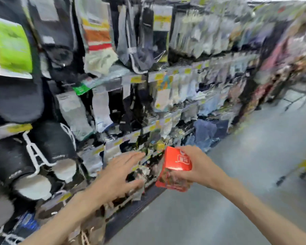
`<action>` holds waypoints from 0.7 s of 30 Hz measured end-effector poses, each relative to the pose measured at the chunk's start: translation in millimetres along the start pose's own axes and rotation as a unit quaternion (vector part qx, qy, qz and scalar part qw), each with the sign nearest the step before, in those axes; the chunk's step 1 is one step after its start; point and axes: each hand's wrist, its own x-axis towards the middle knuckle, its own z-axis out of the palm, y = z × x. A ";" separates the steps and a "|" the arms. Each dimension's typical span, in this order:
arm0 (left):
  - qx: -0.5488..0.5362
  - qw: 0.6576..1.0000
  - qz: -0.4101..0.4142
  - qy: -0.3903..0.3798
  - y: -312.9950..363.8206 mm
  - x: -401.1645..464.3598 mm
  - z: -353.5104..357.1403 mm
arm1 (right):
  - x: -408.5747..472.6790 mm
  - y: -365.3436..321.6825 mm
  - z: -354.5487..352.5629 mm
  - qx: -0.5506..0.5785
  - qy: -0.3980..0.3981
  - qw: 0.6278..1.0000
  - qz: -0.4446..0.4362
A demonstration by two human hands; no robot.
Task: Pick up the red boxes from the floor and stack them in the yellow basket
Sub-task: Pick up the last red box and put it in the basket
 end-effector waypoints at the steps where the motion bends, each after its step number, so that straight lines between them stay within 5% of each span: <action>1: -0.003 1.000 0.022 0.000 9.8 24.3 0.7 | -5.0 12.2 -17.6 0.000 0.016 1.000 0.014; 12: -0.055 0.985 0.166 -0.009 136.9 312.6 84.2 | -50.8 198.1 -180.5 0.009 0.172 0.975 0.137; 21: -0.097 0.961 0.254 -0.040 239.8 522.4 182.7 | -59.2 366.2 -286.2 -0.045 0.204 0.951 0.228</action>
